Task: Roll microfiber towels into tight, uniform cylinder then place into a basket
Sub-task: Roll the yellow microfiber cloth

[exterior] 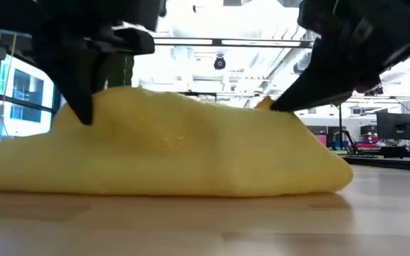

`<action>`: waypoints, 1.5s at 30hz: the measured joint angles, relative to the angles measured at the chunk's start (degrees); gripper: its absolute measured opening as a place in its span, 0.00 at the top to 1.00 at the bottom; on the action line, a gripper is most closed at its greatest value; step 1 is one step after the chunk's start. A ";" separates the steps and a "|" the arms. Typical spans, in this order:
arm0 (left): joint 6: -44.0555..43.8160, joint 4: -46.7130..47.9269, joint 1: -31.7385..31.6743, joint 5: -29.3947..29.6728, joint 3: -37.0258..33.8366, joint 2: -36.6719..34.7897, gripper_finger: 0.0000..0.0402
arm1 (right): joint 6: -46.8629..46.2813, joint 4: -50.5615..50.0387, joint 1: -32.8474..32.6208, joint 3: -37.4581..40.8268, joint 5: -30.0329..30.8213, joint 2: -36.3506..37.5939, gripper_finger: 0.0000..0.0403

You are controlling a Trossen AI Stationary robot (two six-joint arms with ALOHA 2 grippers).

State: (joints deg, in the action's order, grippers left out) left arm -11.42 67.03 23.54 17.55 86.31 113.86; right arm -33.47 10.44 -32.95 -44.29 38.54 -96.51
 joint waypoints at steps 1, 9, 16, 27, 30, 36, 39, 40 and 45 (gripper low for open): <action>0.20 0.02 -0.64 -0.03 -0.10 0.00 1.00 | -0.74 -1.15 0.27 0.00 -0.02 0.00 1.00; -0.15 -2.64 -5.16 -7.82 -4.29 0.04 1.00 | -5.19 -6.96 2.54 0.00 0.55 0.00 1.00; -2.40 -3.61 -7.19 -5.54 -7.31 0.04 1.00 | -5.13 -8.29 4.74 0.00 0.11 0.00 1.00; -6.43 -4.09 -8.51 -14.62 -7.31 0.04 1.00 | -6.81 -8.99 7.30 0.13 -4.75 0.00 1.00; -6.40 -4.28 -8.47 -15.81 -7.29 0.04 1.00 | -7.04 -8.98 7.28 0.13 -4.93 0.00 1.00; -4.43 -6.49 -8.90 -10.64 -7.29 0.04 1.00 | -7.04 -9.00 8.11 0.15 -4.27 0.00 1.00; -4.26 -8.39 -9.33 -8.01 -7.27 0.04 1.00 | -6.72 -9.01 8.90 0.15 -3.38 0.00 1.00; -4.05 -8.66 -9.34 -7.50 -7.27 0.04 1.00 | -6.69 -9.01 9.18 0.15 -3.34 0.00 1.00; -3.80 -8.04 -9.47 -5.36 -7.27 0.04 1.00 | -6.63 -9.01 10.20 0.15 -3.19 0.00 1.00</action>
State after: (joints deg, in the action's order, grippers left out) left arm -15.22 58.99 14.07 12.19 79.05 113.91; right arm -40.10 1.43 -22.76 -44.14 35.35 -96.51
